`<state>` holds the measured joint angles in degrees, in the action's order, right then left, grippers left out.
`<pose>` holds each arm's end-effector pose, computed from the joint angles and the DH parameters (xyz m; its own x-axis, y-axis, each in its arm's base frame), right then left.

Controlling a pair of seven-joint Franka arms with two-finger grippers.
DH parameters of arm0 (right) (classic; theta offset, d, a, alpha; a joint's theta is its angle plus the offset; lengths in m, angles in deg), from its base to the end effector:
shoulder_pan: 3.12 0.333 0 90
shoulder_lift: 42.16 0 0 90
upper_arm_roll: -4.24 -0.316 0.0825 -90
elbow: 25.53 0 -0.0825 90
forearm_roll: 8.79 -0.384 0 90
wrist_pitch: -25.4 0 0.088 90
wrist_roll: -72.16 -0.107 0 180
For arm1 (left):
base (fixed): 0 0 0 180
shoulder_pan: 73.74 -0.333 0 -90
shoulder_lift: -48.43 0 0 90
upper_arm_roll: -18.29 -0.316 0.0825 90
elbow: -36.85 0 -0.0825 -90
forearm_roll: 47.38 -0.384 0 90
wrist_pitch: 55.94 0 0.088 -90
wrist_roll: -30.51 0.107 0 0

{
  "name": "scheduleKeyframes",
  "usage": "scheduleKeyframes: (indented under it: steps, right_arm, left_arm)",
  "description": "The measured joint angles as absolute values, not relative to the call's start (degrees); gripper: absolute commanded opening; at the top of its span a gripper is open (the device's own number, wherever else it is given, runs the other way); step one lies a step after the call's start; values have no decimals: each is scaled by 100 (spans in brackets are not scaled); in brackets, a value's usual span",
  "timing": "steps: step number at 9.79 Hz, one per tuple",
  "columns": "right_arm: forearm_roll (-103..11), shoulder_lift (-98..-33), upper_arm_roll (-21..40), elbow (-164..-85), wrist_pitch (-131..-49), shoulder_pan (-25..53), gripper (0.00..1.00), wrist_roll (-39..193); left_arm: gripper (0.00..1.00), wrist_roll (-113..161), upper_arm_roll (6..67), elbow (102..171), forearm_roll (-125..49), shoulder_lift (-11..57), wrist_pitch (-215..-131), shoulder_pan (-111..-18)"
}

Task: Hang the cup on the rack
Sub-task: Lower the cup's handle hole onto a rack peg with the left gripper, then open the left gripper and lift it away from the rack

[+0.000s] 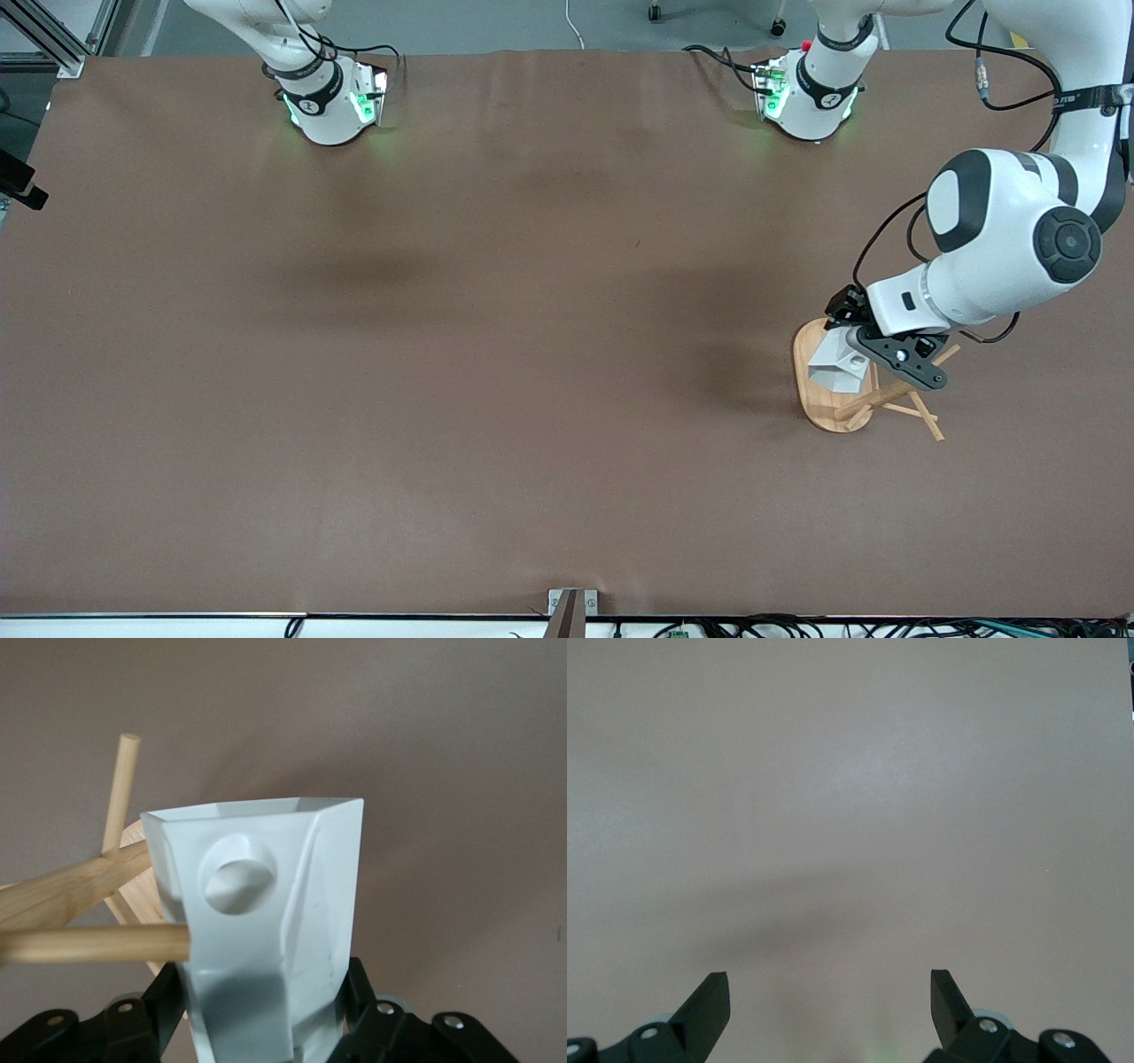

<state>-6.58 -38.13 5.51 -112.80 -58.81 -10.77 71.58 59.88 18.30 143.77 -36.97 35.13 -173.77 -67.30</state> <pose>0.5144 -0.0858 0.6757 0.9855 -0.1688 0.0174 -0.1694 -0.9849 0.0366 0.6053 -0.0782 0.3897 0.8602 -0.5087 0.0345 -0.5072 -0.8469 0.1598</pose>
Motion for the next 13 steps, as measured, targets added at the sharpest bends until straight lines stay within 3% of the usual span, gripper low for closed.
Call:
scheduleKeyframes:
  steps: [5,6,7,8,13]
  right_arm:
    - [-659,-3817,555,-11280,-5878,-1094,100,7158]
    - [-659,-3817,557,-11280,-5878,-1096,100,7158]
    - [-659,-3817,557,-11280,-5878,-1096,100,7158]
    - [-662,-3817,557,-11280,-5878,-1097,100,7158]
    - [-676,-3822,560,-11280,-5874,-1104,100,7158]
  left_arm:
    - [4,5990,1700,14377,-3631,3458,-17435,-6730]
    - [11,5990,1655,14377,-3631,3423,-17495,-6731]
    - [36,5990,1610,14375,-3631,3381,-17545,-6732]
    - [99,5990,1593,14364,-3627,3348,-17575,-6731]
    - [100,5328,1601,14139,-3611,3492,-17430,-6721]
